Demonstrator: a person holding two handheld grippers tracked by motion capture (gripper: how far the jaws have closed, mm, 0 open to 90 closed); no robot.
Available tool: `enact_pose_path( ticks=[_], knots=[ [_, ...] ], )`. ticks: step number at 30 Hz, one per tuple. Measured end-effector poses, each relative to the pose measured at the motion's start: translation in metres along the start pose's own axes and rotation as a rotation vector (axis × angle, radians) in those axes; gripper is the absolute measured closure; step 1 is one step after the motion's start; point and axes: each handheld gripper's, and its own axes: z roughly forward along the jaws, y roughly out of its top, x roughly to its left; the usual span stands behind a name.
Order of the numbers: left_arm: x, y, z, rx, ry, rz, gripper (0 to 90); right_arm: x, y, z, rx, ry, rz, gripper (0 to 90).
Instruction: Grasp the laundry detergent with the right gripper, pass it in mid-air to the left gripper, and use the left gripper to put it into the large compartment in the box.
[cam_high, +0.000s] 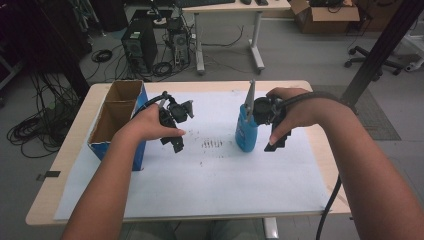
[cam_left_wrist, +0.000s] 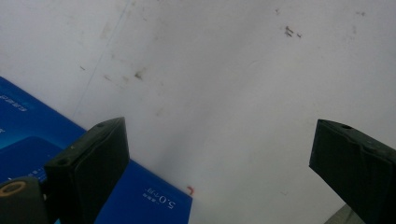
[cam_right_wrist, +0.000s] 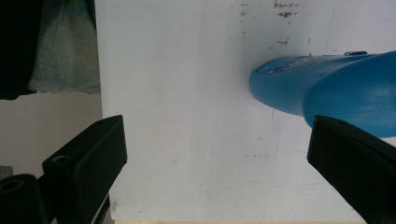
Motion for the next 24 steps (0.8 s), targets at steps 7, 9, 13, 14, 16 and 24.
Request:
enact_pose_path(
  ticks=[7,9,13,14,16,24],
  knots=[
    [0.000,-0.004,0.001,-0.003,0.012,-0.003,5.1,0.016,-0.010,0.001,-0.014,-0.008,0.010,4.6],
    [-0.001,-0.004,0.002,-0.004,0.015,-0.004,5.2,0.020,-0.015,0.001,-0.015,-0.007,0.012,4.7],
    [-0.001,-0.004,0.004,0.000,0.012,0.003,5.2,0.028,-0.026,0.003,-0.011,-0.008,0.030,4.8],
    [-0.001,-0.004,0.004,0.000,0.012,0.003,5.2,0.028,-0.026,0.003,-0.011,-0.008,0.030,4.8],
    [-0.001,-0.004,0.004,0.000,0.016,-0.001,5.2,0.032,-0.033,0.004,-0.014,-0.010,0.047,4.8],
    [-0.002,-0.001,0.007,0.007,0.016,0.006,5.2,0.043,-0.054,0.020,-0.063,-0.013,0.138,5.4]
  ],
)
